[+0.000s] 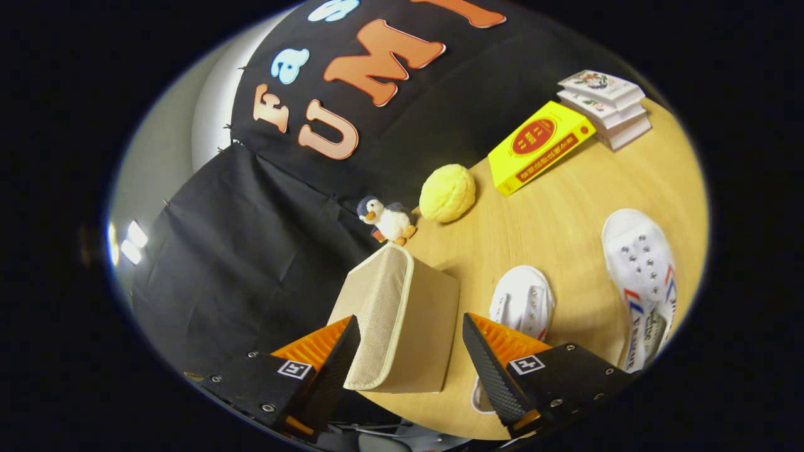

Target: Open the storage box then place both shoes into the box .Put the left shoe in first, then the right shoe, with the right side of both shoes facing outward in a uniform manner.

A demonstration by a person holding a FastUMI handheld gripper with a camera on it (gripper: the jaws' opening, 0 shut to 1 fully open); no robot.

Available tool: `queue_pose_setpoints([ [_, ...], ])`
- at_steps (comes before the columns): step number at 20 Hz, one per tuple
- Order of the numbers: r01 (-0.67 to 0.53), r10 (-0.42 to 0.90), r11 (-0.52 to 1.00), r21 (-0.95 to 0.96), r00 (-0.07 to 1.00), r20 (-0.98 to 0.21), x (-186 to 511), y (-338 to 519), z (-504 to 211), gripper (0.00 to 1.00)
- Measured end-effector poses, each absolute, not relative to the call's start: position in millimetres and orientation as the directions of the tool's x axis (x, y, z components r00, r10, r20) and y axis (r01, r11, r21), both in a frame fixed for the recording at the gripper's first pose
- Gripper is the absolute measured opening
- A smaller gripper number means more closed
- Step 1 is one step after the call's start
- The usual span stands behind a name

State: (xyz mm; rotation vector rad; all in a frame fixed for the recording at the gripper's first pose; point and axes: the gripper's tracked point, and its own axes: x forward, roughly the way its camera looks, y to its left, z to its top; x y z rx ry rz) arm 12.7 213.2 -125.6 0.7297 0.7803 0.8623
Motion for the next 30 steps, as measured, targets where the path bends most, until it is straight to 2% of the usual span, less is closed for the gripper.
queue_pose_setpoints([
  [7,-0.335,0.940,0.313,0.889,0.245,-0.238,-3,271,-132,0.98],
  [16,-0.273,0.968,0.250,0.929,0.102,-0.231,-27,315,-143,0.97],
  [18,-0.277,0.967,0.254,0.927,0.103,-0.234,-28,314,-142,0.95],
  [22,-0.279,0.974,0.220,0.935,0.115,-0.195,-28,302,-121,0.73],
  [25,-0.319,0.981,0.169,0.933,0.142,-0.129,-31,294,-89,0.45],
  [27,-0.356,0.974,0.201,0.913,0.171,-0.148,-32,292,-78,0.20],
  [29,-0.380,0.967,0.237,0.894,0.183,-0.179,-36,295,-66,0.05],
  [30,-0.397,0.969,0.229,0.889,0.184,-0.167,-38,299,-50,0.03],
])
